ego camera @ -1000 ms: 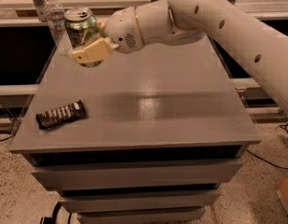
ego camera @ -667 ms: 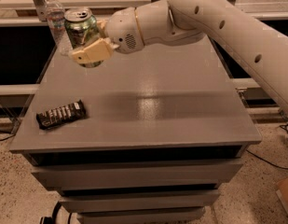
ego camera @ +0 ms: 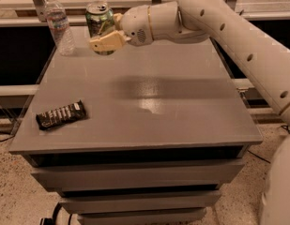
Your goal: Move green can near water bottle
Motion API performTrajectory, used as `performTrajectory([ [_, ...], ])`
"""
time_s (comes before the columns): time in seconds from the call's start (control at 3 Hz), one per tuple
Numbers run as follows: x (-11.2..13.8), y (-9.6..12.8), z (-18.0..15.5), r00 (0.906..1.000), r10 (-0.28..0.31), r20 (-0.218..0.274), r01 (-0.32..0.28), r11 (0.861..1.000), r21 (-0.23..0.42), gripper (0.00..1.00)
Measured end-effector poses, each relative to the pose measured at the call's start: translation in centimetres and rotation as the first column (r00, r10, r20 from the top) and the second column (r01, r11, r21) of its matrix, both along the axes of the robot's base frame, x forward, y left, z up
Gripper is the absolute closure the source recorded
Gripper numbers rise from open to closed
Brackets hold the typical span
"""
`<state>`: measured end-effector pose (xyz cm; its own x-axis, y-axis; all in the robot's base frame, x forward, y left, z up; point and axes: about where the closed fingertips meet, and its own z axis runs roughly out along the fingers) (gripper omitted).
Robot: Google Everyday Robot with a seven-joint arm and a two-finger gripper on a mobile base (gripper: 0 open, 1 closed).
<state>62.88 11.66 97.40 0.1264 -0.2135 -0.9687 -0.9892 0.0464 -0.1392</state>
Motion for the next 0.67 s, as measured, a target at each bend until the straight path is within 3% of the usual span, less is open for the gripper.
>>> performTrajectory([
  [0.33, 4.6, -0.6, -0.8, 0.9998, -0.021, 0.003, 0.021, 1.0, 0.02, 1.0],
  [0.67, 8.5, 0.3, -1.4, 0.9994, -0.033, 0.005, 0.033, 0.999, 0.016, 1.0],
])
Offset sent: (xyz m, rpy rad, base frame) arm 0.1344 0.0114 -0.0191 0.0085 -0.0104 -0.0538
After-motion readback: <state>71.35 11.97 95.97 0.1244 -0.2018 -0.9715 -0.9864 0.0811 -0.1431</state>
